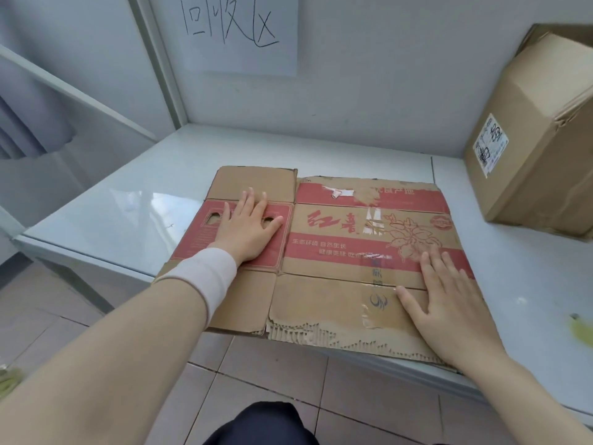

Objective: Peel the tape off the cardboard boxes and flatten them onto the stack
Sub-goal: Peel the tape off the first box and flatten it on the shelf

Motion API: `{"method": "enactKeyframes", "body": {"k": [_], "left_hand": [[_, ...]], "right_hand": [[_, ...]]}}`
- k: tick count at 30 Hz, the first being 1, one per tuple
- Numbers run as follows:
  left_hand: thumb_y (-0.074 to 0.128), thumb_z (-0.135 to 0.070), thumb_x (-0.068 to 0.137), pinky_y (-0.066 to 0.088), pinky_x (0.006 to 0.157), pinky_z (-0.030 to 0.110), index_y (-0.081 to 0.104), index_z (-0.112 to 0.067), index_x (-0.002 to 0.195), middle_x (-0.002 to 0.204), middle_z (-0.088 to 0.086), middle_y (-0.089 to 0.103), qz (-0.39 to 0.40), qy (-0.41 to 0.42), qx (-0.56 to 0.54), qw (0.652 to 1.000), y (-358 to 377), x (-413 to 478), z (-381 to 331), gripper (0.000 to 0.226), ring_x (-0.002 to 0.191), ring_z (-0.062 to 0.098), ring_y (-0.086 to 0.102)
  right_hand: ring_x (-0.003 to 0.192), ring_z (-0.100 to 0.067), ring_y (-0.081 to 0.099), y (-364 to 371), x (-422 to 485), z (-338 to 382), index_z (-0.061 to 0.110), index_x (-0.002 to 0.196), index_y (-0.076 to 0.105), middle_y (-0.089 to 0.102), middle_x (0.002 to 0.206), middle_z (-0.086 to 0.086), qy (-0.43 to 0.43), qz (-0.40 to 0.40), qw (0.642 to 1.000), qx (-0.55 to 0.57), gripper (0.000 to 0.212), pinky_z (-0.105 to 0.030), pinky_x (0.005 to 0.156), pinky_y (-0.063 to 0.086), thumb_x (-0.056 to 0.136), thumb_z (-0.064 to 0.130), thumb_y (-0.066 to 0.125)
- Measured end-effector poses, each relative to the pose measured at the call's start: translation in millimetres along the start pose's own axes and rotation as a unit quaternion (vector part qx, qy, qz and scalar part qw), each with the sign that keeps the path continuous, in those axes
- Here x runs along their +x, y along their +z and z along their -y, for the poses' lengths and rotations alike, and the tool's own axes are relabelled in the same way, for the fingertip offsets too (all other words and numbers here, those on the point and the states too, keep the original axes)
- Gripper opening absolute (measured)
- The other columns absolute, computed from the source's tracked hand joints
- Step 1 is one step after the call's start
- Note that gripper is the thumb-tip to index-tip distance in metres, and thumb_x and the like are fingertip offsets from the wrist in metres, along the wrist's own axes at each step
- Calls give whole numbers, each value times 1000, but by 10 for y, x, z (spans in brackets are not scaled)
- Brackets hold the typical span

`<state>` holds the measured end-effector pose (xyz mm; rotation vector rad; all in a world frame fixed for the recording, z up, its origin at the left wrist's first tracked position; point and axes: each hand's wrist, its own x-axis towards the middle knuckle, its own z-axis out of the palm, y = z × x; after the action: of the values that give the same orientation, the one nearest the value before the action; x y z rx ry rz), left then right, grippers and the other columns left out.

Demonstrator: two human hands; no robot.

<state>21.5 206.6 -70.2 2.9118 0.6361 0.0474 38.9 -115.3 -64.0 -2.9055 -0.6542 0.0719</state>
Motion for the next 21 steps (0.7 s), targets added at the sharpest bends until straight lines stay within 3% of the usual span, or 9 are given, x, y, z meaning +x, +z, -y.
{"method": "enactKeyframes", "body": {"k": [5,9,13,15,16,17,19,21], "left_hand": [[19,-56,94,-6,118,43,4,-24,149,158,3,-8,-8,-7,-5,1000,30,14,0,65,146,15,-9],[22,-51,96,-5,118,40,4,-16,149,158,4,-6,-6,-12,-51,999,-63,-170,36,67,146,14,-7],[24,-57,94,-3,116,47,8,-19,150,158,1,-3,-18,-98,-73,992,-126,-827,438,70,146,13,-4],[37,-56,91,15,113,48,24,-16,145,156,8,15,-44,-198,-118,972,-160,-1300,730,69,144,22,17],[46,-53,88,30,106,45,34,-13,140,150,11,30,-45,-250,-196,947,-190,-1548,834,67,136,26,34],[54,-48,87,42,96,41,43,-10,134,140,12,45,-25,-296,-322,899,-225,-1776,876,61,122,27,49],[59,-34,88,56,73,32,55,-6,120,114,12,67,55,-315,-572,755,-276,-2074,851,43,97,24,68],[59,-21,89,58,59,23,59,-4,111,96,14,73,41,-297,-679,670,-295,-2128,862,28,80,22,73]], "right_hand": [[143,-9,-15,22,-59,10,18,147,-11,-20,154,4,26,-16,999,13,89,-28,117,-8,73,67,-2],[144,-14,-12,-25,-65,-14,19,148,-4,-14,156,-1,63,-3,997,43,87,-32,118,-3,80,69,18],[139,-32,18,-165,-211,-246,7,145,17,25,150,-18,174,4,983,54,115,-41,113,19,58,82,20],[124,-36,36,-171,-290,-383,7,134,35,47,131,-20,206,4,978,20,118,-42,100,34,53,90,19],[117,-36,42,-159,-313,-436,8,127,42,53,121,-19,216,16,976,23,121,-42,93,41,47,96,17],[111,-36,47,-131,-314,-488,9,120,47,56,116,-18,222,31,973,47,126,-43,89,46,37,100,19],[108,-34,53,-181,-333,-417,9,117,54,61,113,-16,218,43,965,136,122,-44,87,49,32,96,45],[93,-31,61,-343,-353,-220,7,110,62,68,98,-11,202,47,937,281,73,-42,80,50,61,59,75]]}}
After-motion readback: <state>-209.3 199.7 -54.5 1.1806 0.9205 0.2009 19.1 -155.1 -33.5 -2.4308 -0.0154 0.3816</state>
